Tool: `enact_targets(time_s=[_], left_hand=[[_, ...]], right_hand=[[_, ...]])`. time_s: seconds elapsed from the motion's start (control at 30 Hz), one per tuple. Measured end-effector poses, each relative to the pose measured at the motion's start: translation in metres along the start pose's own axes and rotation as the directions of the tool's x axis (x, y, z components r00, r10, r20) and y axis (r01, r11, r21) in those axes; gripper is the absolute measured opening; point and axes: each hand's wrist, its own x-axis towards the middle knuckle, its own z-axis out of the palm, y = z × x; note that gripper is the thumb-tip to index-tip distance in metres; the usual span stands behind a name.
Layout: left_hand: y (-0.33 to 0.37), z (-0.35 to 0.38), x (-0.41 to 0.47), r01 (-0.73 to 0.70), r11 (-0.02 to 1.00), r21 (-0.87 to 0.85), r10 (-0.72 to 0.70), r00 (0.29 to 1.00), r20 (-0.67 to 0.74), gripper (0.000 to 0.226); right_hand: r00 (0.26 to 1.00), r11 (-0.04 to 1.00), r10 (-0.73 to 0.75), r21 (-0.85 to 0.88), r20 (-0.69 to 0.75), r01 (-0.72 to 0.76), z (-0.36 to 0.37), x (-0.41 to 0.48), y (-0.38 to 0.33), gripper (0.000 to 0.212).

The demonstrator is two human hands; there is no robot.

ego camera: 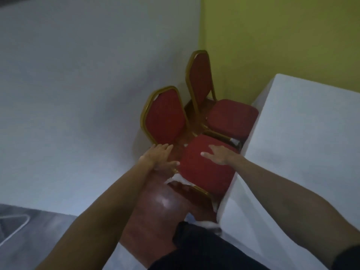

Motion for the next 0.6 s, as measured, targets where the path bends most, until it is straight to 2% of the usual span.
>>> enact_targets(time_s=[0.13, 0.27, 0.37, 0.4, 0.5, 0.6], left_hand=[[-0.053, -0.024, 0.042, -0.041, 0.997, 0.06, 0.042, 0.999, -0.014, 0.118], [-0.094, -0.054, 0.081, -0.105, 0.984, 0.143, 0.106, 0.994, -0.001, 0.103], [-0.123, -0.077, 0.112, -0.157, 0.963, 0.217, 0.163, 0.986, -0.011, 0.101], [-0.132, -0.083, 0.122, -0.174, 0.955, 0.242, 0.183, 0.983, -0.016, 0.101], [-0.17, -0.089, 0.157, -0.288, 0.881, 0.375, 0.307, 0.952, 0.008, 0.102], [-0.216, -0.101, 0.198, -0.435, 0.738, 0.516, 0.452, 0.886, 0.101, 0.104]], right_hand=[[1.0, 0.999, 0.019, 0.033, 0.014, -0.019, -0.022, 0.047, -0.021, 0.094], [1.0, 0.997, 0.012, 0.072, 0.0, -0.012, -0.05, 0.079, -0.051, 0.078], [1.0, 0.992, 0.003, 0.127, -0.031, 0.001, -0.066, 0.103, -0.068, 0.067], [0.999, 0.989, 0.02, 0.148, -0.034, -0.015, -0.069, 0.11, -0.073, 0.073], [0.992, 0.969, 0.107, 0.229, -0.071, -0.088, -0.062, 0.158, -0.069, 0.109], [0.972, 0.942, 0.198, 0.3, -0.129, -0.152, -0.059, 0.202, -0.071, 0.11]])
